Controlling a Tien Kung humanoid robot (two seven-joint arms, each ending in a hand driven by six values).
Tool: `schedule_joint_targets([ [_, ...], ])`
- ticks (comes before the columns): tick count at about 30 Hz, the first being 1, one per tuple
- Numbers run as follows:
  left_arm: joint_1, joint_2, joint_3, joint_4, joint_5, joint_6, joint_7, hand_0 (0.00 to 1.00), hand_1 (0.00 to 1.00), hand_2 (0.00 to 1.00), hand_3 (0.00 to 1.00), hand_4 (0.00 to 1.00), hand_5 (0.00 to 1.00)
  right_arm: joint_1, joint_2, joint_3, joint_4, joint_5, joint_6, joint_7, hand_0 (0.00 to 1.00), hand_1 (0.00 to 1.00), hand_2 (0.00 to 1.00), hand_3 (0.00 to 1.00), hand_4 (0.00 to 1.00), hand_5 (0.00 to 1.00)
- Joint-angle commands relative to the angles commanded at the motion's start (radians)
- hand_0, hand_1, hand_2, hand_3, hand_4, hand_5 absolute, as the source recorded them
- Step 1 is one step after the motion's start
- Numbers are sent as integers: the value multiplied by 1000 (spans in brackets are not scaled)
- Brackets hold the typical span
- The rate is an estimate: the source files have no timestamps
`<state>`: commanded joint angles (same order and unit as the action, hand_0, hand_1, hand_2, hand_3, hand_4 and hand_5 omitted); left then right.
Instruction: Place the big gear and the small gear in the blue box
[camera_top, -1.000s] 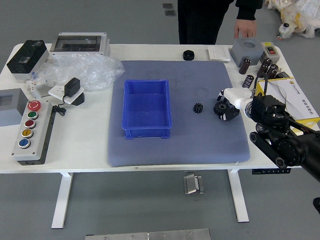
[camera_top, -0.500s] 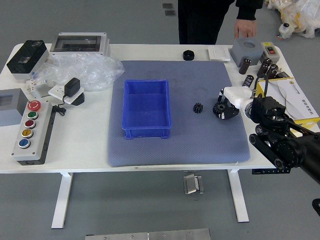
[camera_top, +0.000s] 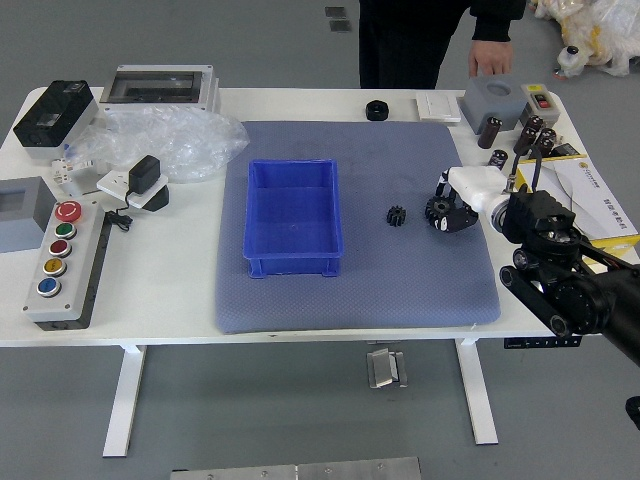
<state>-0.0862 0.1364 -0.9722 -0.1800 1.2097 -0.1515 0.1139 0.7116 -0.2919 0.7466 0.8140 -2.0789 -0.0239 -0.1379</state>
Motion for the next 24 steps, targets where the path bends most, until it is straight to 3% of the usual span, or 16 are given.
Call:
schedule_joint_targets([
  [9, 0, 1, -5, 0, 0, 0, 0, 851, 820, 799, 823, 680, 301, 4, -27, 26, 65, -10, 8, -15, 592, 427, 414, 393, 639, 180],
  [17, 0, 3, -10, 0, 2, -1, 0, 851, 820, 799, 822, 680, 301, 11, -47, 42, 209, -30, 19, -41, 595, 425, 411, 387, 654, 167],
  [24, 1, 4, -13, 0, 5, -2, 1, 850, 820, 799, 823, 680, 301, 48, -21, 20, 320, -29, 37, -60, 595, 426, 411, 386, 660, 166],
])
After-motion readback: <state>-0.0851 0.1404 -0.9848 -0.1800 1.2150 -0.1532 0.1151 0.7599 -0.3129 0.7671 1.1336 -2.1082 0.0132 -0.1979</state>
